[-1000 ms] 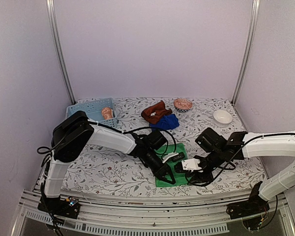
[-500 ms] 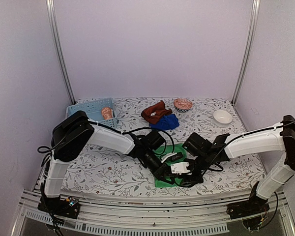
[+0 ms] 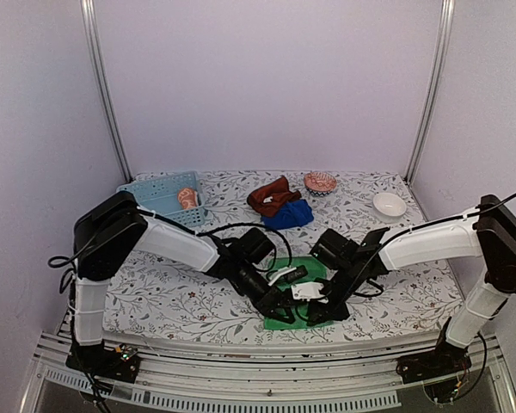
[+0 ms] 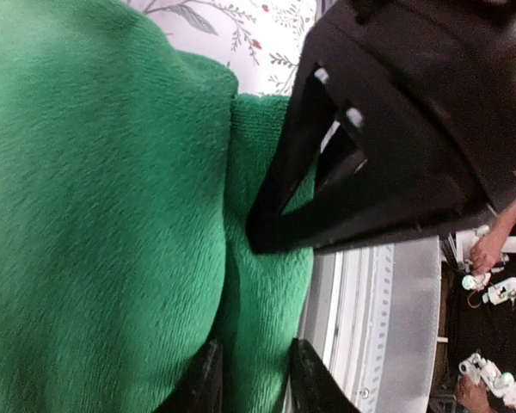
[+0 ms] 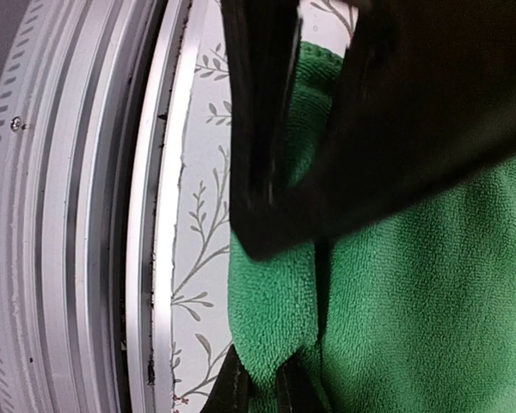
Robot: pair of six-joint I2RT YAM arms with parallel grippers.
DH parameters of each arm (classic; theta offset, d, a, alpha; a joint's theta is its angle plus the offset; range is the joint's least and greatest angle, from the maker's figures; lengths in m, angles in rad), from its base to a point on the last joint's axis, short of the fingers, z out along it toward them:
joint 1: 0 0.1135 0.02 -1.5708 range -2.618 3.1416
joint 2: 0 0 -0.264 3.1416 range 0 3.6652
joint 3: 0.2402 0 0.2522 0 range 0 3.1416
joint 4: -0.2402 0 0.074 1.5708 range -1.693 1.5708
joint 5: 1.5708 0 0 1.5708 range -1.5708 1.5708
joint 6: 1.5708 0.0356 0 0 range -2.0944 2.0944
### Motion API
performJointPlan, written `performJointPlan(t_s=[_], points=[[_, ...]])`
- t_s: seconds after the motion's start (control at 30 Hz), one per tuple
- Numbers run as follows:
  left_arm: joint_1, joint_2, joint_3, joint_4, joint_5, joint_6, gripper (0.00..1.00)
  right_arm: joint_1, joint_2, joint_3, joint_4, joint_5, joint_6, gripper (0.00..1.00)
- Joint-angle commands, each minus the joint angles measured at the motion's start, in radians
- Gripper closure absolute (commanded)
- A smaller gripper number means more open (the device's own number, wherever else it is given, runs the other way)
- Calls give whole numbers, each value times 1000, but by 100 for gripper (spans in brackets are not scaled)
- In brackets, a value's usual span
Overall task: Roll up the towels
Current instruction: Roll the towel at the center of the board.
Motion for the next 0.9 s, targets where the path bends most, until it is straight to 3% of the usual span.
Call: performJointPlan(t_s=[0.0, 0.27, 0.47, 0.67, 0.87], points=[[43, -175, -187, 82, -157, -30, 68, -63, 86, 66, -204, -205, -4, 97], [41, -505, -501, 292, -454, -72, 62, -193, 343, 288, -445, -390, -50, 97], [-162, -686, -587, 347, -786, 180, 59, -241, 539, 445, -597, -442, -83, 97], [-292, -540, -419, 230, -912, 421, 63, -277, 646, 490, -622, -448, -67, 97], [-327, -352, -249, 118, -986, 573, 68, -283, 662, 490, -618, -456, -69, 97]])
